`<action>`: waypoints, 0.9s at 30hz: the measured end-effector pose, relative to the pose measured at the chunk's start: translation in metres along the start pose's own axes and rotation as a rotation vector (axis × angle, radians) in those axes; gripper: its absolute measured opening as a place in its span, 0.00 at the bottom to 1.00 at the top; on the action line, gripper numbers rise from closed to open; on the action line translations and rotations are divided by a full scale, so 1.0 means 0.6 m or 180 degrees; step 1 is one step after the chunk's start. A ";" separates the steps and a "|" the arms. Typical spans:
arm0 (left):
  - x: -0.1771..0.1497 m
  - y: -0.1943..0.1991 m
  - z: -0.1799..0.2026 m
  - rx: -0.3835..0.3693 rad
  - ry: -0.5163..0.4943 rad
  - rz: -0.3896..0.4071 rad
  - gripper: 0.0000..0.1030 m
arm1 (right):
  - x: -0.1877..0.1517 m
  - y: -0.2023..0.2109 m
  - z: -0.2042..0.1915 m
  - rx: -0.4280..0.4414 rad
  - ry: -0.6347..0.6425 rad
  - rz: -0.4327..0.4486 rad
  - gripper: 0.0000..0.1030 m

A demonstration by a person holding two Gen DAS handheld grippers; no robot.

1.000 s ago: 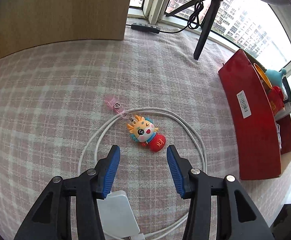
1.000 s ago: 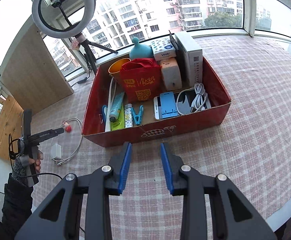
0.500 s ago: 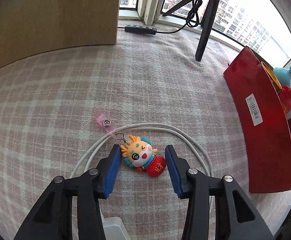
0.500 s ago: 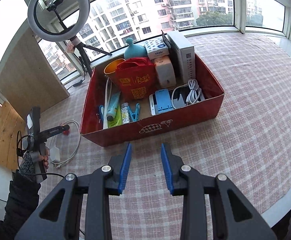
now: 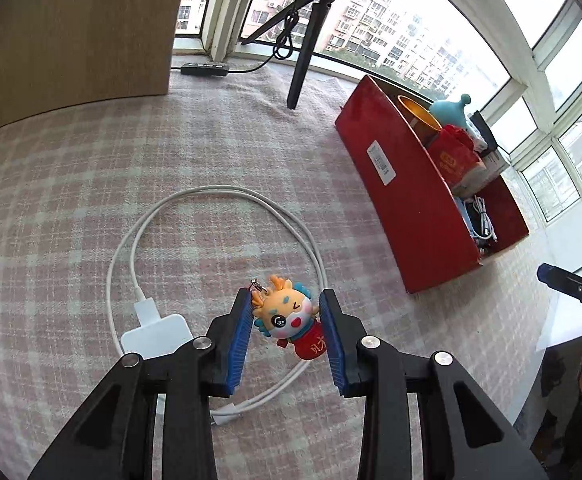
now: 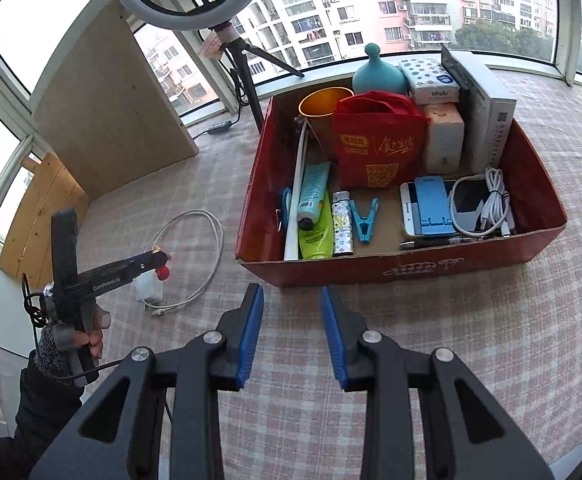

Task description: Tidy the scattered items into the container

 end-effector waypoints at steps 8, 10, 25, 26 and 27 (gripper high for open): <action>-0.115 -0.002 0.125 -0.0334 -0.0635 -0.0433 0.31 | -0.032 -0.060 -0.011 0.0454 -0.0238 -0.0331 0.29; -0.161 -0.020 0.145 -0.0302 -0.0817 -0.0689 0.31 | -0.044 -0.064 -0.005 0.0461 -0.0295 -0.0370 0.29; -0.259 -0.030 0.123 -0.0240 -0.0876 -0.1033 0.32 | -0.157 -0.151 -0.097 0.1064 -0.0392 -0.1024 0.29; -0.260 -0.030 0.120 -0.0235 -0.0873 -0.1034 0.32 | -0.161 -0.152 -0.102 0.1063 -0.0378 -0.1041 0.29; -0.261 -0.029 0.117 -0.0230 -0.0871 -0.1035 0.32 | -0.163 -0.153 -0.106 0.1055 -0.0363 -0.1054 0.29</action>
Point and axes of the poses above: each gripper's, at about its wrist camera, not at the fingertips, and y roughly against the way its jaws point, z to its right, x to its top, the point moved 5 cm from there along -y, roughly the way its jaws point, and after that the axes turned 15 degrees about y, right-handed, at the moved point
